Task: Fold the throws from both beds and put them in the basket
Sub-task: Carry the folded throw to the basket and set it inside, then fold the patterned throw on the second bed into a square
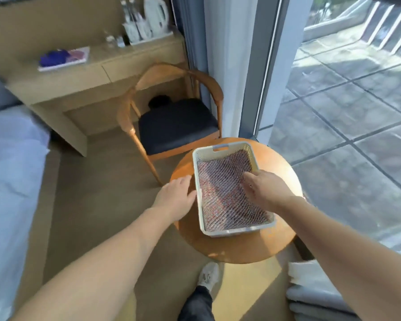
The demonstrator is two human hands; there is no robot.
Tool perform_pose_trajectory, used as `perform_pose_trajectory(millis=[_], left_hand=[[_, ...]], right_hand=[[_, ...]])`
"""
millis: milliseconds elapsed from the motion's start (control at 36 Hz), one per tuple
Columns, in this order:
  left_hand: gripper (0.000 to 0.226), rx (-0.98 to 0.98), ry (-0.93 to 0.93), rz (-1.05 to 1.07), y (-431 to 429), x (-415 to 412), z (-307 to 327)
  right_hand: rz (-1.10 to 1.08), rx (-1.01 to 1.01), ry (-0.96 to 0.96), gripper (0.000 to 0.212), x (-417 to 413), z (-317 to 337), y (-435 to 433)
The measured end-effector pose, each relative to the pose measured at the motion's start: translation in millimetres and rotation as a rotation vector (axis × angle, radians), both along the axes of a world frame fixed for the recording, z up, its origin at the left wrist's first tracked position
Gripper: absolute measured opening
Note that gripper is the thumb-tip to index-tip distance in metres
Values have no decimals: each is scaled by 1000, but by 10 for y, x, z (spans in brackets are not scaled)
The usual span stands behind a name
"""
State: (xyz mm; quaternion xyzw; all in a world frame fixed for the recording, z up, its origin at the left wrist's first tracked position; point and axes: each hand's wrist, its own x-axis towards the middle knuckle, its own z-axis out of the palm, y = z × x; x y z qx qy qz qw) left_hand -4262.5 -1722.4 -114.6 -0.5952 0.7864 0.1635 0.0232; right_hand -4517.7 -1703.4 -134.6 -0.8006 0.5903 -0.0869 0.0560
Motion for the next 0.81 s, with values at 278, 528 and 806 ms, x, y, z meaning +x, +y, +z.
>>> perform_pose_trajectory(millis=[278, 528, 806], left_hand=[[52, -150, 43, 340, 1327, 1191, 821], [53, -251, 42, 629, 2723, 2566, 1145], [50, -293, -36, 990, 4878, 4493, 1190]], right_hand=[[171, -105, -84, 39, 1104, 1000, 635], [470, -185, -144, 36, 2635, 1340, 1217], [821, -152, -203, 31, 5221, 1403, 2481]])
